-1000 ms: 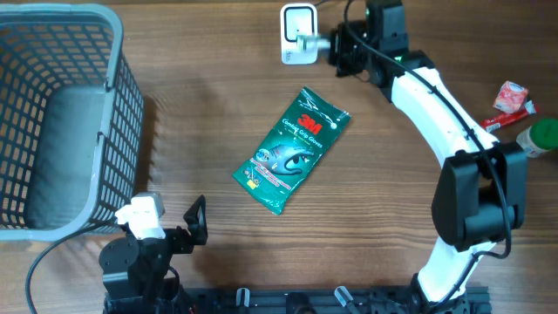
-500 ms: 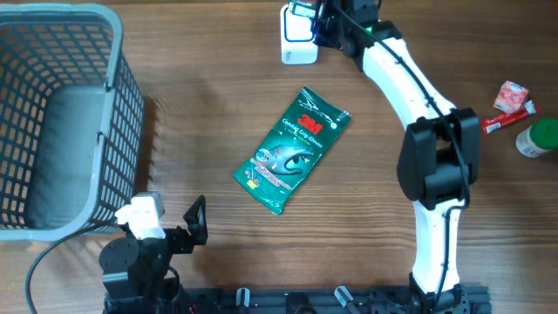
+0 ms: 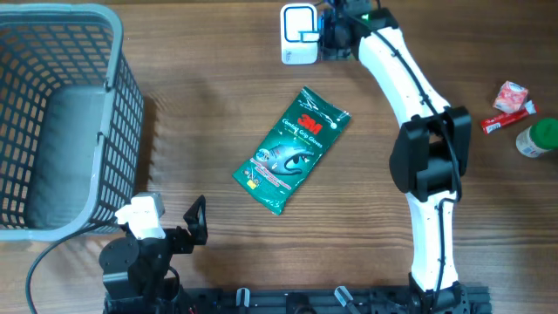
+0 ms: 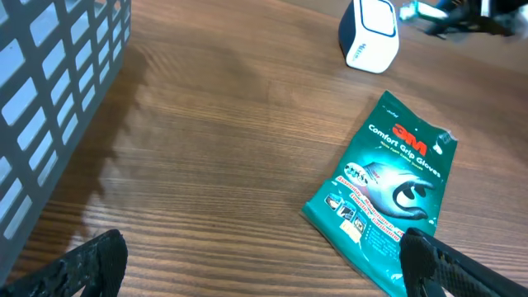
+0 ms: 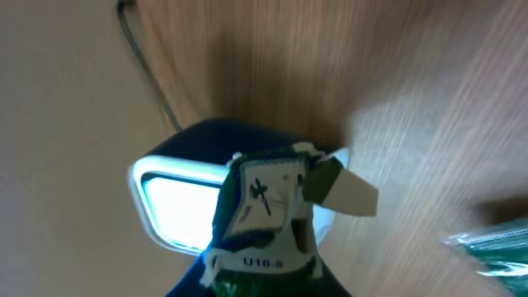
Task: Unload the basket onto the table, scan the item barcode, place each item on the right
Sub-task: 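Carry the Axe box to the right table edge and release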
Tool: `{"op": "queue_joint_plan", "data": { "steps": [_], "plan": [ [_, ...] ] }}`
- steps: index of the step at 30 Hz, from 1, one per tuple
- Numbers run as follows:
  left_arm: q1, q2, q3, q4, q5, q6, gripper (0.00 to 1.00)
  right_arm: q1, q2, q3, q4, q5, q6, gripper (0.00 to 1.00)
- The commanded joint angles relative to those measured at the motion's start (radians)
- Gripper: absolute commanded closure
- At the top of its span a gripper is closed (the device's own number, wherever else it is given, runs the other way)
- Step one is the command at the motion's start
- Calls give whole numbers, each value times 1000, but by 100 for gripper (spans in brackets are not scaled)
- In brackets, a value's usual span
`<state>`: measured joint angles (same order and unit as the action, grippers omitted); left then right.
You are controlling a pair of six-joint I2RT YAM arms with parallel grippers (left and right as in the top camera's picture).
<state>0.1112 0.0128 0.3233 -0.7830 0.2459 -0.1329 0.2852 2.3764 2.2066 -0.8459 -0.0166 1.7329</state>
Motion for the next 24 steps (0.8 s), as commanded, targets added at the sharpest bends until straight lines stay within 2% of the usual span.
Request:
{"op": "queue_joint_plan", "data": {
  "steps": [1,4,9,12,14,15,17,18,21,24],
  "plan": [
    [-3,-7,-5,3,12,-2,0,-91,-51,66,-182,119,-319,95],
    [-3,-7,-5,3,12,-2,0,-253,-42,55,-286,211,-661,95],
    [-3,-7,-5,3,12,-2,0,-525,-5,17,-211,225,-1091,94],
    [-3,-7,-5,3,12,-2,0,-623,39,16,-168,181,-1285,82],
    [-3,-7,-5,3,12,-2,0,-653,46,16,-167,182,-1313,81],
    [-3,-7,-5,3,12,-2,0,-670,46,16,-166,178,-1312,75],
    [-3,-7,-5,3,12,-3,0,-685,36,21,-191,154,-1316,28],
    [-3,-7,-5,3,12,-2,0,-685,24,35,-217,100,-1347,0],
    [-3,-7,-5,3,12,-2,0,-659,-48,87,-323,-81,-1343,0],
    [-3,-7,-5,3,12,-2,0,-599,-94,87,-541,-420,-1252,0]
  ]
}}
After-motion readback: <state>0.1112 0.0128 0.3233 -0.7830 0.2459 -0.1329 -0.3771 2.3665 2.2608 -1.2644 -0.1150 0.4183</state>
